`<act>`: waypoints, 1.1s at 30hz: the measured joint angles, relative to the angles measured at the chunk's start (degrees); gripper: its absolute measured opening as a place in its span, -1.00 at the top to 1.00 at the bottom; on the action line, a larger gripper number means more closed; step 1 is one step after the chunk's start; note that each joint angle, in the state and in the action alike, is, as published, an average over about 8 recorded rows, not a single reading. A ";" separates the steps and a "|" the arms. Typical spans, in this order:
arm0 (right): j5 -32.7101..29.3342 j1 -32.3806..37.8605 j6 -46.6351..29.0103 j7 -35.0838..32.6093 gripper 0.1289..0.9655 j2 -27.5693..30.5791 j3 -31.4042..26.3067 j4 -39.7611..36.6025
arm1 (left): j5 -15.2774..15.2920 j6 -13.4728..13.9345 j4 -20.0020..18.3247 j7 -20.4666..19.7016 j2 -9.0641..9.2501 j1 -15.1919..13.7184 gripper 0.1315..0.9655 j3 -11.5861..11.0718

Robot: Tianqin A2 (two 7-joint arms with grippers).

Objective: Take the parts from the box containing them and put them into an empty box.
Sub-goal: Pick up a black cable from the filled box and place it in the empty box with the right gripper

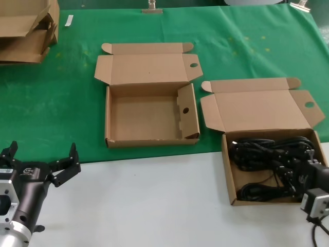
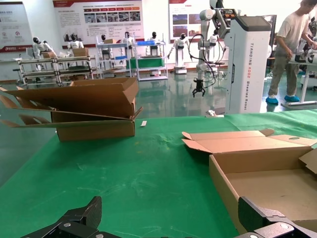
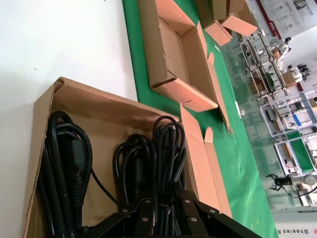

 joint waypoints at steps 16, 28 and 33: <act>0.87 -6.05 2.47 7.00 0.83 3.42 3.76 11.88 | 0.00 0.00 0.00 0.00 0.00 0.00 -1.00 0.00; -0.54 -0.69 2.68 7.85 0.83 -1.97 -1.30 15.61 | 0.00 0.00 0.00 0.00 0.00 0.00 -1.00 0.00; -0.85 4.76 0.78 4.18 0.83 -6.88 -5.13 11.66 | 0.00 0.00 0.00 0.00 0.00 0.00 -1.00 0.00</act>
